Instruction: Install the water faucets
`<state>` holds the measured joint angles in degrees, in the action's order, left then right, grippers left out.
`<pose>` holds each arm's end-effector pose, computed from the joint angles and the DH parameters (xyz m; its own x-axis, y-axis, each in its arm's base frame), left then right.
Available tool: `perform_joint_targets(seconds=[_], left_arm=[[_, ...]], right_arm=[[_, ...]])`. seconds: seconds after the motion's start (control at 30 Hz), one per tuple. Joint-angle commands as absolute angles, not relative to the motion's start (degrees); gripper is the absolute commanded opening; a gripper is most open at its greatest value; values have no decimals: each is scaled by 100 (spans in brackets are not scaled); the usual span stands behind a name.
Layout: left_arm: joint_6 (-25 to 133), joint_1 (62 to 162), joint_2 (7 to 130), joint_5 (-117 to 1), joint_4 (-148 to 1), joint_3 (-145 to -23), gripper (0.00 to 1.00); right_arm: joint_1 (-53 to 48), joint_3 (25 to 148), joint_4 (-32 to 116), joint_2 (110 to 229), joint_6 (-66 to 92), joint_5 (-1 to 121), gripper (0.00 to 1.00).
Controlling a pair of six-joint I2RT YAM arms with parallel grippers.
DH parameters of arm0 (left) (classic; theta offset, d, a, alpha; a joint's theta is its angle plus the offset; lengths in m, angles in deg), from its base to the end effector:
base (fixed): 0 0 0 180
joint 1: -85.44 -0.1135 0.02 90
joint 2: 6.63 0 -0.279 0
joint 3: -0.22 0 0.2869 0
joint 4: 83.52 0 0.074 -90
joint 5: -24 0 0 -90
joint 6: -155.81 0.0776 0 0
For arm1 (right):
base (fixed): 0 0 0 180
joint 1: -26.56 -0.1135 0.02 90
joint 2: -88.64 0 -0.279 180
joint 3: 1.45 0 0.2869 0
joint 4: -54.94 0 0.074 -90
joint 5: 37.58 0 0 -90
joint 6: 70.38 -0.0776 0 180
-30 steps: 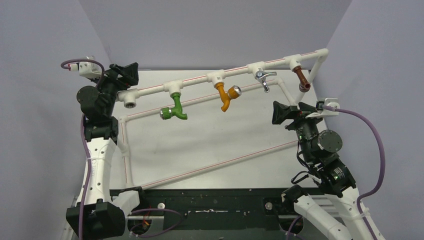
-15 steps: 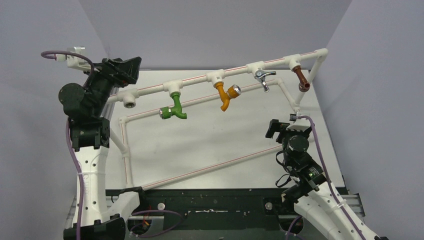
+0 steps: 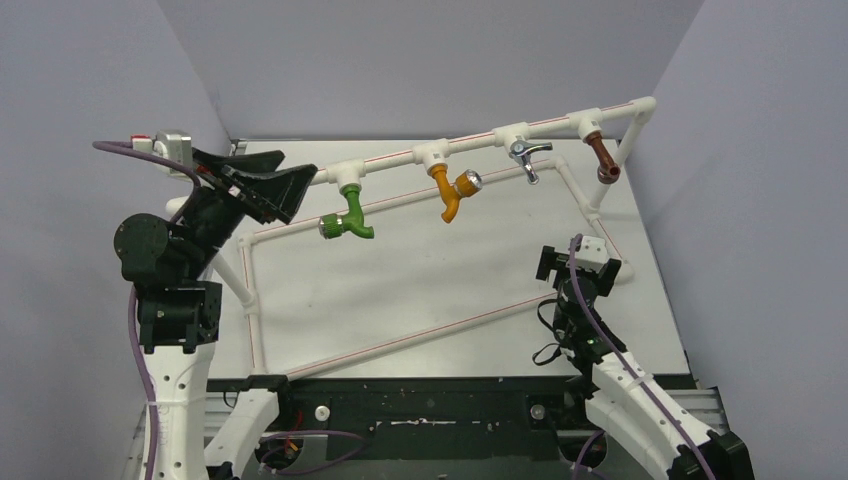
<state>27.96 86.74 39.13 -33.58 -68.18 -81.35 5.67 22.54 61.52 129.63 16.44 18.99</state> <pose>0.1877 -0.0459 0.5300 -0.0438 -0.5171 -0.8548 0.6262 0.6525 -0.4268 0.2210 0.0386 0.1875 -0.1571 -0.0104 -0.9875 0.2177 0.9750 -0.0449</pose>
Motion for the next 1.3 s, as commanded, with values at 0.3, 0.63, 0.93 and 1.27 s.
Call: perform_joint_targets(seconds=[0.3, 0.63, 0.93, 1.27], left_arm=[[4456, 10534, 3421, -3899, -4846, -8628, 91], [5568, 11878, 3303, -3851, -4454, -8972, 91], [5440, 11950, 2941, -3482, -5203, -8825, 92], [5191, 11856, 2515, -3272, -4985, -8820, 93]], right_arm=[[2196, 1531, 10861, 15821, 1339, 3430, 100], [2315, 1662, 13011, 18204, 1891, 4041, 100], [2292, 2443, 11371, 18070, 1991, 4247, 100], [2419, 2547, 11214, 18100, 1962, 4459, 100]])
